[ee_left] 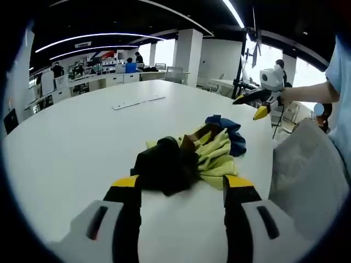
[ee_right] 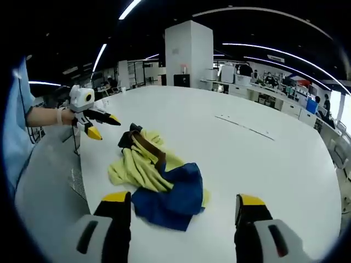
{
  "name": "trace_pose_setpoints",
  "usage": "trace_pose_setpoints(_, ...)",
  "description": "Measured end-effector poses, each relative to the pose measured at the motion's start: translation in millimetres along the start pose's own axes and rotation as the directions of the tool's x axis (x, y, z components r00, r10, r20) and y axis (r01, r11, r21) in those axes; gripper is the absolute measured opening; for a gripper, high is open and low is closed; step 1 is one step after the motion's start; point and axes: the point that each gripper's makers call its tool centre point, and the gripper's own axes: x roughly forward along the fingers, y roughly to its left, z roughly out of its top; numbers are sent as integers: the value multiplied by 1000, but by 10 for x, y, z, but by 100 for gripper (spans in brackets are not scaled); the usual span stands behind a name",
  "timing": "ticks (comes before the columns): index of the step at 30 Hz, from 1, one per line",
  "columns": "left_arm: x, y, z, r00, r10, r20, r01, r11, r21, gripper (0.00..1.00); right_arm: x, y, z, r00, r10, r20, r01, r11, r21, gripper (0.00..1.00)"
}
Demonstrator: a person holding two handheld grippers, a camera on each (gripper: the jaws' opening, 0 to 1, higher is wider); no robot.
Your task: Fold the garment on the visible template until the final outline fits inside the template.
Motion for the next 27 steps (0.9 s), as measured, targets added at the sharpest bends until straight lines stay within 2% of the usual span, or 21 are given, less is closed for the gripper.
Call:
trace_pose_setpoints(5,17,-7,-5,1000,-7,-8,7,1000,18,55,-15,-12,-32,1000,-2,-16,2,1000,-4,75)
trace_pose_setpoints(8,38,-19,4,1000,-11,-7,11,999,39,53,10,9,-4,1000,5,-21,-6,1000,-19,71)
trace_pose_setpoints(11,60,-40,-11,1000,-24,-13,24,999,41,47,55,59,35,999,27,-32,-29,998,-58,60)
trace_pose_setpoints(18,117,-57,-37,999,-31,-25,32,998,50,42,208,154,145,995,85,-51,-89,992,-90,49)
trace_pose_setpoints(20,127,-54,-38,999,-33,-26,35,998,54,42,249,186,178,993,104,-54,-109,988,-106,42)
trace_pose_setpoints(23,143,-50,-29,999,-39,-23,40,998,51,37,352,244,224,988,140,-71,-148,982,-118,34)
trace_pose_setpoints(27,170,-39,-46,999,-40,-33,42,998,53,33,492,315,263,977,185,-105,-200,967,-161,28)
